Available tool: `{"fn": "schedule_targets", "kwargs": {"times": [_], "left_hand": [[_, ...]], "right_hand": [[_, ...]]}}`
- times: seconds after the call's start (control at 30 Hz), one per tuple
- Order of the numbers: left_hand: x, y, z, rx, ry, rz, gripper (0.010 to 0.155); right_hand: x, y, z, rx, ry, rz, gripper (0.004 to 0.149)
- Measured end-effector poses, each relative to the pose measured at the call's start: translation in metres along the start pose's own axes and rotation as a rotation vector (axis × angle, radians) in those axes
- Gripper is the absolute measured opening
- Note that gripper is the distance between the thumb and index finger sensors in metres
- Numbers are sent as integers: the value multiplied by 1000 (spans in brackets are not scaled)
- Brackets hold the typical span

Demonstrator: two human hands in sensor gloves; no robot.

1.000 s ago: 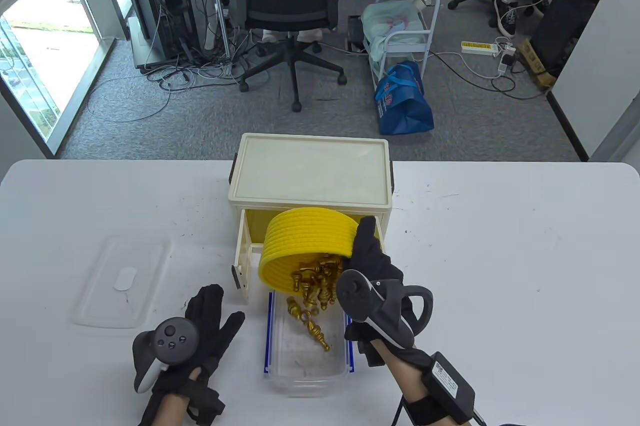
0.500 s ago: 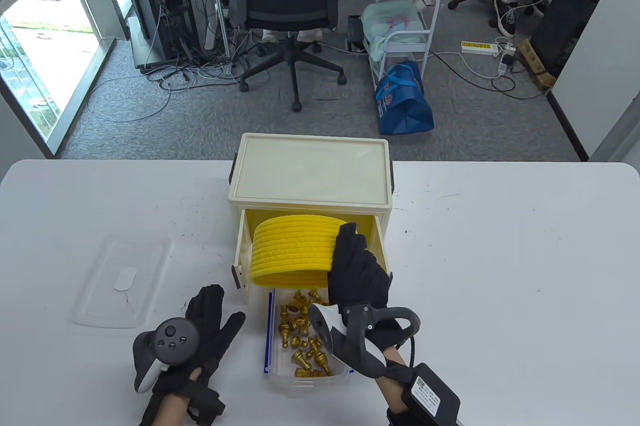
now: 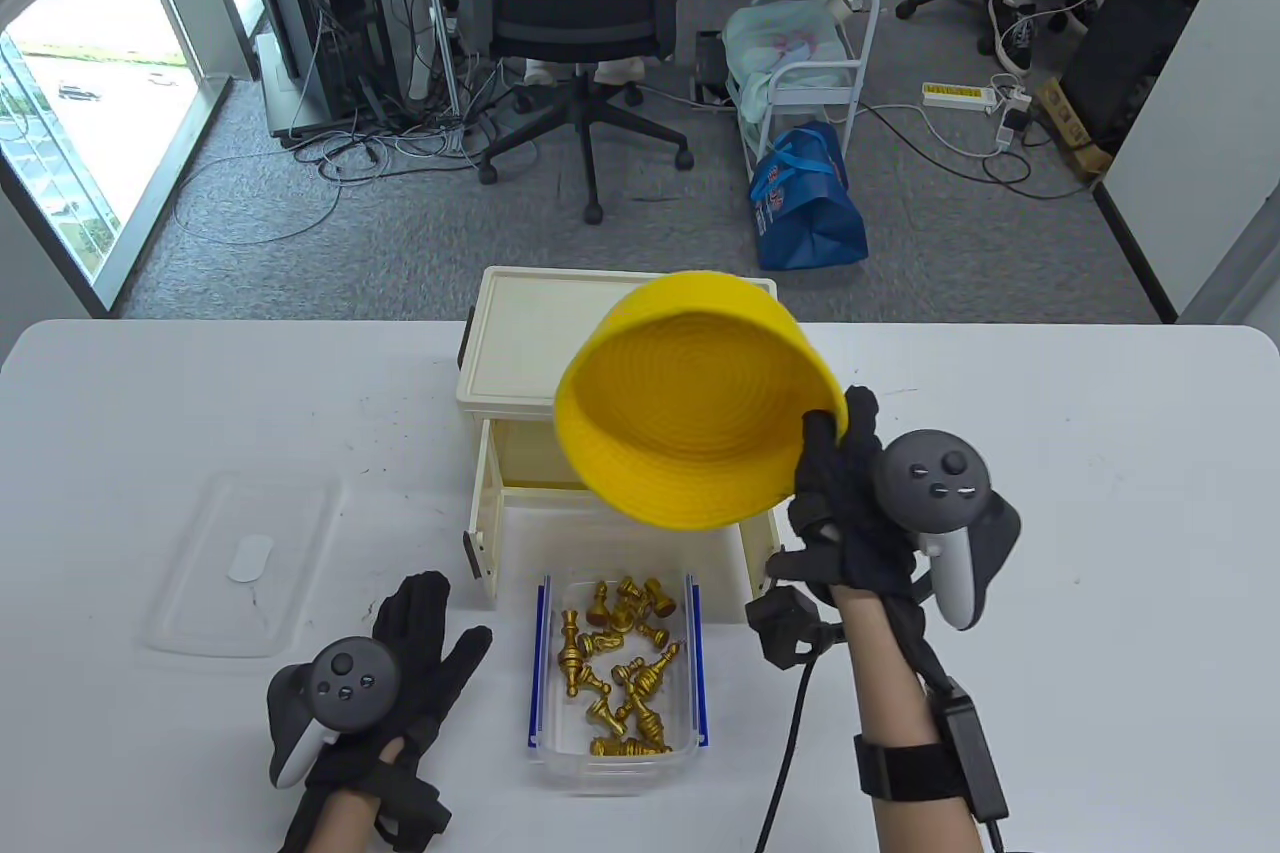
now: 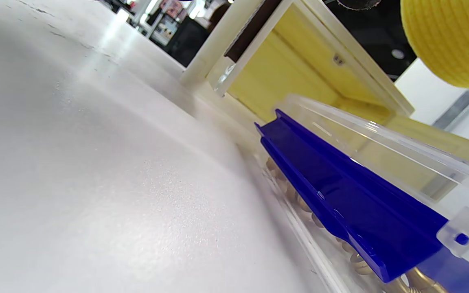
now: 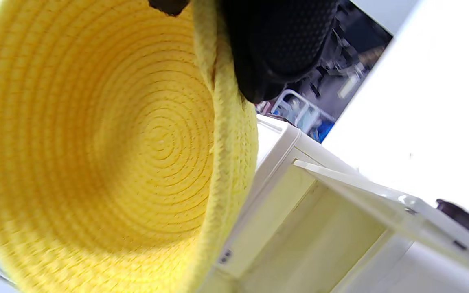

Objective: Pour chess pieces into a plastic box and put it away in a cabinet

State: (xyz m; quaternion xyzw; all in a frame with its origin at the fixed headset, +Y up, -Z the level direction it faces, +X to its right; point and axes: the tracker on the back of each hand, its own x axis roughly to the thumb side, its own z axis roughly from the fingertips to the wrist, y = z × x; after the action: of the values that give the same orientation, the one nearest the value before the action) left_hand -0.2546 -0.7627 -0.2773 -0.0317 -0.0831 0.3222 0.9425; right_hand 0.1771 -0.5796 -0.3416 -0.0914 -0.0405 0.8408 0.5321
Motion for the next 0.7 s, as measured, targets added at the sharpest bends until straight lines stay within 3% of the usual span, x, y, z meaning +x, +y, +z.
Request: {"fn": "schedule_targets", "kwargs": {"times": [0.17, 0.37, 0.7], "left_hand": [[0, -2, 0, -11, 5, -9, 85], [-1, -3, 0, -15, 13, -17, 84], [-2, -3, -1, -22, 29, -53, 84]], "right_hand": [[-45, -27, -21, -14, 107, -253, 60], [-104, -39, -44, -5, 206, -572, 61], [-190, -55, -80, -128, 431, -619, 66]]}}
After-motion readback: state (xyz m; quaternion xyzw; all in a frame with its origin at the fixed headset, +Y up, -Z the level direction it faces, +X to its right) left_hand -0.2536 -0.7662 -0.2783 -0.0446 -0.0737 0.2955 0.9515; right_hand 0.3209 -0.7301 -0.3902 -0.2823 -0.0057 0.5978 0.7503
